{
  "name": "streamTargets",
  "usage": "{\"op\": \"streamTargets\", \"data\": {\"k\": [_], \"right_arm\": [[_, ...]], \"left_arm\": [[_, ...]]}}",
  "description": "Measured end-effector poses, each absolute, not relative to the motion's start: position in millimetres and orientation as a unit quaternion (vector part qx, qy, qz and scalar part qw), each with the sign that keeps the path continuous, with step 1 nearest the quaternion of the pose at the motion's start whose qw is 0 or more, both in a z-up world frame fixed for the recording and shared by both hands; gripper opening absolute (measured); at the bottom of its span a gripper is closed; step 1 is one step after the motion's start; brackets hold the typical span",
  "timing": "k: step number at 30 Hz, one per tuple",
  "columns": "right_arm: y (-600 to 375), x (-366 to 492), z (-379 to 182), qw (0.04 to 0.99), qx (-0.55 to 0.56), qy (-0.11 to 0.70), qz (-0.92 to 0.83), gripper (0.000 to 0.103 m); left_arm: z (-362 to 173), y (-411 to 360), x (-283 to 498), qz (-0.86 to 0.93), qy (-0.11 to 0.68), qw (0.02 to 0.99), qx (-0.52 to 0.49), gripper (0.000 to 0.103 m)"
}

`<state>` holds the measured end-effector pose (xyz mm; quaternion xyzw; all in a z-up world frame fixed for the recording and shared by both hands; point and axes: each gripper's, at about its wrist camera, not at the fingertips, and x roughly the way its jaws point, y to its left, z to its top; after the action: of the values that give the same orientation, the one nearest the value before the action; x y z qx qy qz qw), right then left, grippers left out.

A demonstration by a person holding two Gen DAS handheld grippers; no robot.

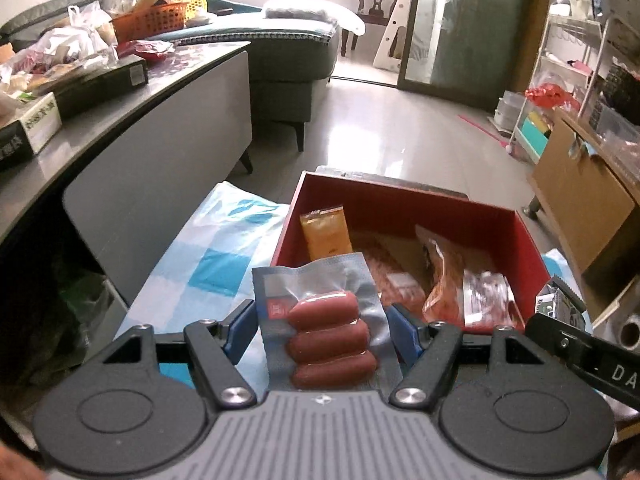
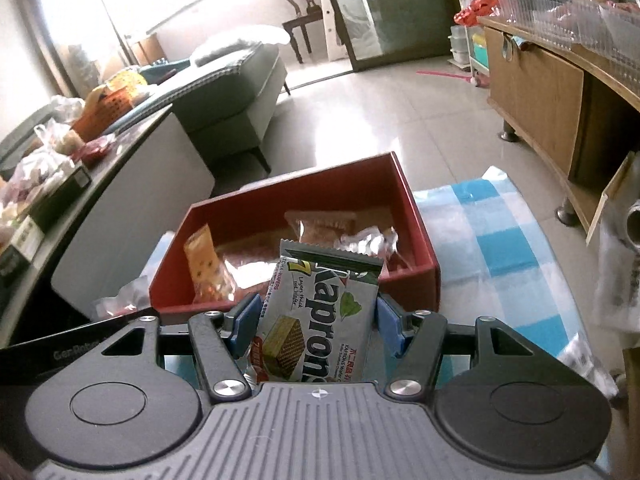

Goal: Organize snacks
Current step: 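Carry the sausage pack with left while right carries the Kaprons bar into the red box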

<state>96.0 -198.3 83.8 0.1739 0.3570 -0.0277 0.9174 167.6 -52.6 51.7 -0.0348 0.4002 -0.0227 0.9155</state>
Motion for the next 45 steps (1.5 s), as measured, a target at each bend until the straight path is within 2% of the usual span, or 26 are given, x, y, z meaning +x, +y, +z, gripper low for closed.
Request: {"op": "streamTargets", "data": {"k": [14,28,36,45], "right_arm": [[-197,165,74,0.922,0.165,0.35,-0.031,0.068],[-202,192,53,0.922,0.154,0.354,-0.043,0.068],[-201,192,59,0.926,0.145,0.344,-0.05,0.077],[-200,189,66,0.928,0.142,0.34,-0.05,0.078]], "left_arm": [[51,-64,230,-0.024,0.37,0.929,-0.022,0.065],[30,-72,257,-0.027,0.382,0.924,-0.022,0.065],[29,-79,257,-0.027,0.383,0.923,0.002,0.066],[42,-77,250,-0.028,0.376,0.926,-0.004,0.067]]}}
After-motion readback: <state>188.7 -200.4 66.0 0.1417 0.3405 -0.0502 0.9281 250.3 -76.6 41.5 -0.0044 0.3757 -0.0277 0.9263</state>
